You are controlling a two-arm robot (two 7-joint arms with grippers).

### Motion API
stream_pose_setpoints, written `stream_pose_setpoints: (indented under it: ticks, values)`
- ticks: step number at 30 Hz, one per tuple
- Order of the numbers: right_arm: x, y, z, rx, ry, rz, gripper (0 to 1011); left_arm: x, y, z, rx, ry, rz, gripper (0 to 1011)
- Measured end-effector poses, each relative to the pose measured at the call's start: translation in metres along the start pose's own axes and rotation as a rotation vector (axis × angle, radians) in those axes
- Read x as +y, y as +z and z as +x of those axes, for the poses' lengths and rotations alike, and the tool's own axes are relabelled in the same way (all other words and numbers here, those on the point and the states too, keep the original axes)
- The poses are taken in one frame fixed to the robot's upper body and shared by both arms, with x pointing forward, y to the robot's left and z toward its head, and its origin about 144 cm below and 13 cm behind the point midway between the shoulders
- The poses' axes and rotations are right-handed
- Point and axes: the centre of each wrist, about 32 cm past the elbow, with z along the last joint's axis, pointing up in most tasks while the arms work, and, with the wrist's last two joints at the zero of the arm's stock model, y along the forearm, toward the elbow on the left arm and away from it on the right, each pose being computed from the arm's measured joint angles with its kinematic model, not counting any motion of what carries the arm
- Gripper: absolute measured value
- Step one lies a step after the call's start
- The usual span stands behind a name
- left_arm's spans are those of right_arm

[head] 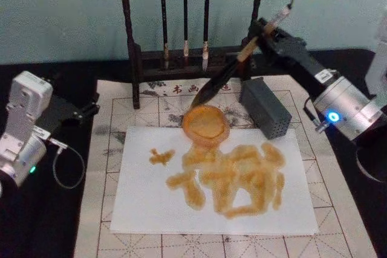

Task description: Pick up the brush from the inkstone, write on the paper, then place the brush back to its original position.

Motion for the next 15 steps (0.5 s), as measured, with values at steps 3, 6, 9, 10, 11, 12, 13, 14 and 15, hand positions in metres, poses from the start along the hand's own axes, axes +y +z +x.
stream_pose_setpoints:
  ticks: [3,6,9,10,11,12,13,14,15]
  values:
    - [-0.003,0.005,0.005,0.035,-0.045,0.016,187,0.000,0.000,0.000,0.000,0.000,0.000,1001]
    - [-0.005,0.007,0.008,0.059,-0.072,0.021,188,0.000,0.000,0.000,0.000,0.000,0.000,1001]
    - [-0.007,0.009,0.012,0.091,-0.114,0.029,188,0.000,0.000,0.000,0.000,0.000,0.000,1001]
    - [-0.007,0.009,0.012,0.091,-0.114,0.029,187,0.000,0.000,0.000,0.000,0.000,0.000,1001]
    - [-0.008,0.009,0.013,0.103,-0.127,0.030,188,0.000,0.000,0.000,0.000,0.000,0.000,1001]
    - [-0.008,0.009,0.014,0.108,-0.133,0.030,188,0.000,0.000,0.000,0.000,0.000,0.000,1001]
    - [-0.009,0.010,0.015,0.119,-0.144,0.029,188,0.000,0.000,0.000,0.000,0.000,0.000,1001]
    - [-0.009,0.010,0.015,0.124,-0.149,0.029,188,0.000,0.000,0.000,0.000,0.000,0.000,1001]
    - [-0.009,0.010,0.015,0.129,-0.154,0.028,188,0.000,0.000,0.000,0.000,0.000,0.000,1001]
